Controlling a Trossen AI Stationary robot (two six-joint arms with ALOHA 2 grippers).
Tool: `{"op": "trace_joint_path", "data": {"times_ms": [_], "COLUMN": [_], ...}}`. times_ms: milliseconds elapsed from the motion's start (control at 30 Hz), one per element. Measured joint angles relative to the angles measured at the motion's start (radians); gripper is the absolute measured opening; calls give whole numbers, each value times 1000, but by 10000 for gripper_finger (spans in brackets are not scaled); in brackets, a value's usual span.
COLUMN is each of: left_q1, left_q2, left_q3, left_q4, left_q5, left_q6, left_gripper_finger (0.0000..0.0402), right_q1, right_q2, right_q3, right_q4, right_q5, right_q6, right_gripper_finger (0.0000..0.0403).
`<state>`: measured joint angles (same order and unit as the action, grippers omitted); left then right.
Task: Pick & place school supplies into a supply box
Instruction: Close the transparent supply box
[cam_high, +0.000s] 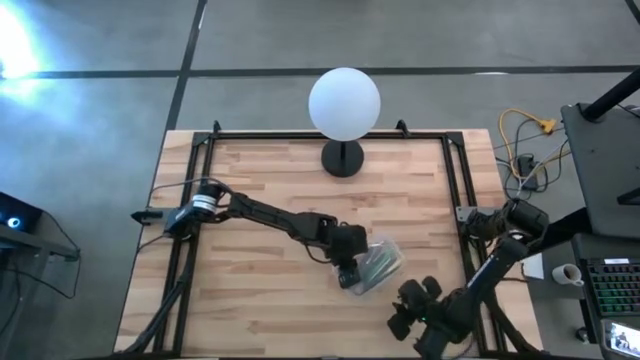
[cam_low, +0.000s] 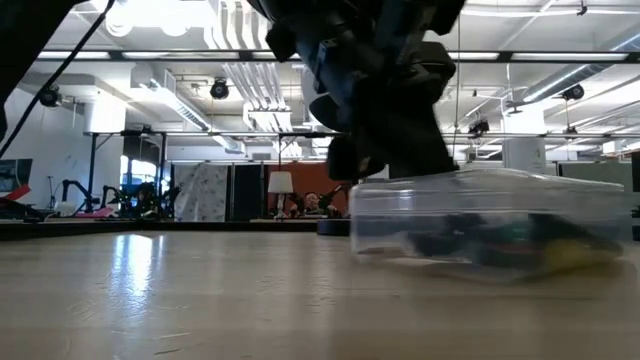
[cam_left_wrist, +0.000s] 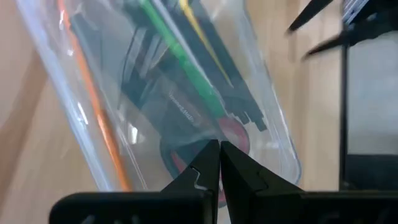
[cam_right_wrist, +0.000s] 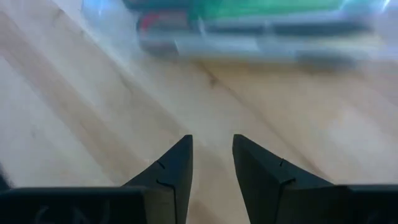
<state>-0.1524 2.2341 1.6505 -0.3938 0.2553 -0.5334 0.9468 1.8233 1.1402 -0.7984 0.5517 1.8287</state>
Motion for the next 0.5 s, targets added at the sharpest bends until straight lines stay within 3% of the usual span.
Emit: {"op": "trace_joint_path", "data": {"times_ms": [167, 500], "left_q1": [0, -11], "left_q2": [0, 0], "left_q3": [14, 5], "left_q4": [64, 78], "left_q5": [-1, -29], "left_q6": [-26, -26], "left_gripper_finger": [2, 2], "right_q1": [-57, -75], "right_q2": [3, -3], "right_q3": [-7, -43], "right_q4": [54, 39], "right_q5": [-1, -1], "right_q6": [-143, -207], "right_gripper_finger": [107, 107]}}
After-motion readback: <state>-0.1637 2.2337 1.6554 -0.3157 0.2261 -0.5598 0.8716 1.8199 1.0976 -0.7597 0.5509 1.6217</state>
